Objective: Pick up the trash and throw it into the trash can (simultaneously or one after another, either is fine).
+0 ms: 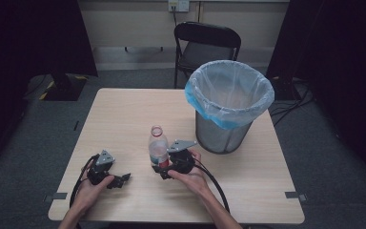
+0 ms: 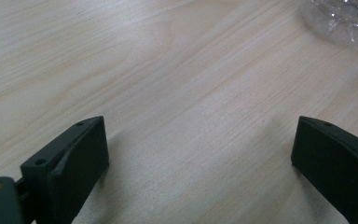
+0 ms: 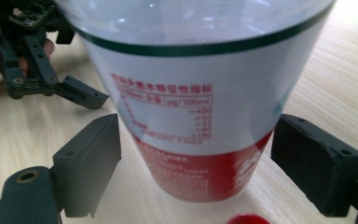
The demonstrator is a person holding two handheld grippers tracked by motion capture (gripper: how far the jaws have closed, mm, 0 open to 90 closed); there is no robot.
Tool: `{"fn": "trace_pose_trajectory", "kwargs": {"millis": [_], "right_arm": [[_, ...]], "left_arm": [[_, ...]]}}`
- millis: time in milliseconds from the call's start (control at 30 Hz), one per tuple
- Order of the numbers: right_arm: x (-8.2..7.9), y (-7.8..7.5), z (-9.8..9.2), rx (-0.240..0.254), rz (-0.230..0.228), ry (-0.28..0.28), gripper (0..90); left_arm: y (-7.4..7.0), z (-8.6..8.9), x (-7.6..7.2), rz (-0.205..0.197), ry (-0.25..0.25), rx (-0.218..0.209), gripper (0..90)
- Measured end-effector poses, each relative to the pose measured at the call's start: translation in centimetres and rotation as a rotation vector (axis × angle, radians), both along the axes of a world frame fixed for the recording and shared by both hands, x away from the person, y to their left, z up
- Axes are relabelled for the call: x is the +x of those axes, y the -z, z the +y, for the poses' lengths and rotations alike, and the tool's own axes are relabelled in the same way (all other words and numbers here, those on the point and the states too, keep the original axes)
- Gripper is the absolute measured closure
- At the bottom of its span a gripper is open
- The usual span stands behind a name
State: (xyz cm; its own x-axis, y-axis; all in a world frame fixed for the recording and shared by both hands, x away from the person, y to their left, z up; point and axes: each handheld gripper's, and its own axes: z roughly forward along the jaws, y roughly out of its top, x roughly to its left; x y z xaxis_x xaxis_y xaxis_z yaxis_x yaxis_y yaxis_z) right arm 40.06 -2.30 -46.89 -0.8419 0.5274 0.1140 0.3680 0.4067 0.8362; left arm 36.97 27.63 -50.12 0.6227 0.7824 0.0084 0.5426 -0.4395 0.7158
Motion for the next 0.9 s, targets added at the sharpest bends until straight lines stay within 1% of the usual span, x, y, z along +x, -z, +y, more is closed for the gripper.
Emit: {"fn": "trace_pose_trajectory", "kwargs": {"millis": [133,233,300,433,467,600,767,867,900], "right_arm": [[0.3,0.4,0.3,0.008,-0.002,0.005,17.1],[0.4,0.6,0.5,0.004,-0.009,0.009,19.0],[0.4,0.6,0.7,-0.005,-0.013,0.011,20.9],[0.3,0.7,1.0,-0.029,-0.030,0.013,21.3],[0.4,0.8,1.1,-0.036,-0.025,0.012,24.8],[0.4,0.8,1.3,-0.047,-0.028,0.014,26.2],[0.4,0.7,1.3,-0.048,-0.029,0.021,26.9],[0.4,0.7,1.2,-0.039,-0.027,0.026,27.1],[0.4,0.5,1.1,-0.028,-0.033,0.026,27.1]], "left_arm": [[0.0,0.0,0.0,0.000,0.000,0.000,3.3],[0.0,0.0,0.0,0.000,0.000,-0.001,3.3],[0.0,0.0,0.0,-0.001,0.000,-0.001,3.3],[0.0,0.0,0.0,0.000,0.000,0.000,3.3],[0.0,0.0,0.0,0.000,0.001,0.000,3.3],[0.0,0.0,0.0,0.000,-0.001,0.000,3.3],[0.0,0.0,0.0,0.000,0.000,0.000,3.3],[0.0,0.0,0.0,-0.001,0.000,0.000,3.3],[0.0,0.0,0.0,0.000,0.000,0.000,3.3]]}}
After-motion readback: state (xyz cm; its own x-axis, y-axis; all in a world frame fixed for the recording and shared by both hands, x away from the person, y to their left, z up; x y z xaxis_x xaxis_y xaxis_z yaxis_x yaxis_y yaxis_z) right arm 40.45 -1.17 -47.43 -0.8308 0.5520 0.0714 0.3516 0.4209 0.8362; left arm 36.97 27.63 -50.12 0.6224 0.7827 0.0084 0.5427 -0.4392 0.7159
